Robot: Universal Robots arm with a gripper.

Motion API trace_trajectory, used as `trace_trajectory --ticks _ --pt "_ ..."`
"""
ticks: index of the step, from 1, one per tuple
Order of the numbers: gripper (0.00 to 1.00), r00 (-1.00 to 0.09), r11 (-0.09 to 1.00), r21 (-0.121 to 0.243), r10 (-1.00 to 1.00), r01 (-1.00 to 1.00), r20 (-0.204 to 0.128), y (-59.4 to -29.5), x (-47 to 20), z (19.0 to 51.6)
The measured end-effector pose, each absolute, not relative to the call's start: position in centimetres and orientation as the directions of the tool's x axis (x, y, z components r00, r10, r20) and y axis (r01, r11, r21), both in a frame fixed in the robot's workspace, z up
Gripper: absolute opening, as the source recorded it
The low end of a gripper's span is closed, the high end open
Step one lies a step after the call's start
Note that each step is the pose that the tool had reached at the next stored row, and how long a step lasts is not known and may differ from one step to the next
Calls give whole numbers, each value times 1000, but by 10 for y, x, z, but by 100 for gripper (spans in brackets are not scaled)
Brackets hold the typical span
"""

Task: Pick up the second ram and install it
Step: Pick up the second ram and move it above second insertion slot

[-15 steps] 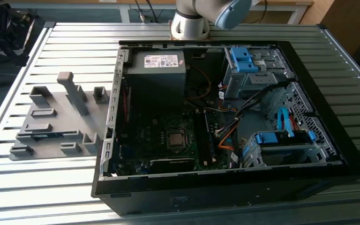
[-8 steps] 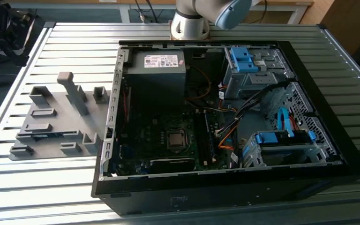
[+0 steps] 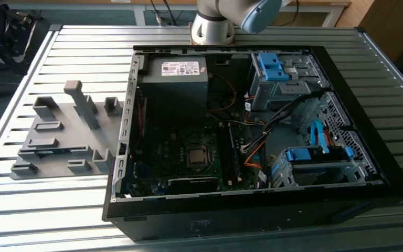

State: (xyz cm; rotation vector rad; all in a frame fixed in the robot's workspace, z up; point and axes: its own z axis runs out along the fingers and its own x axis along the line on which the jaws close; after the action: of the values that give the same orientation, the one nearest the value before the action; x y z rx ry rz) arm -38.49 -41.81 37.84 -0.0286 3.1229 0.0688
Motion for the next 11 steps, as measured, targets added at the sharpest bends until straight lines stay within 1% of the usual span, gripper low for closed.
trace_trajectory --ticks 11 --pt "11 -1000 999 44 -23 -24 -18 -418 -385 378"
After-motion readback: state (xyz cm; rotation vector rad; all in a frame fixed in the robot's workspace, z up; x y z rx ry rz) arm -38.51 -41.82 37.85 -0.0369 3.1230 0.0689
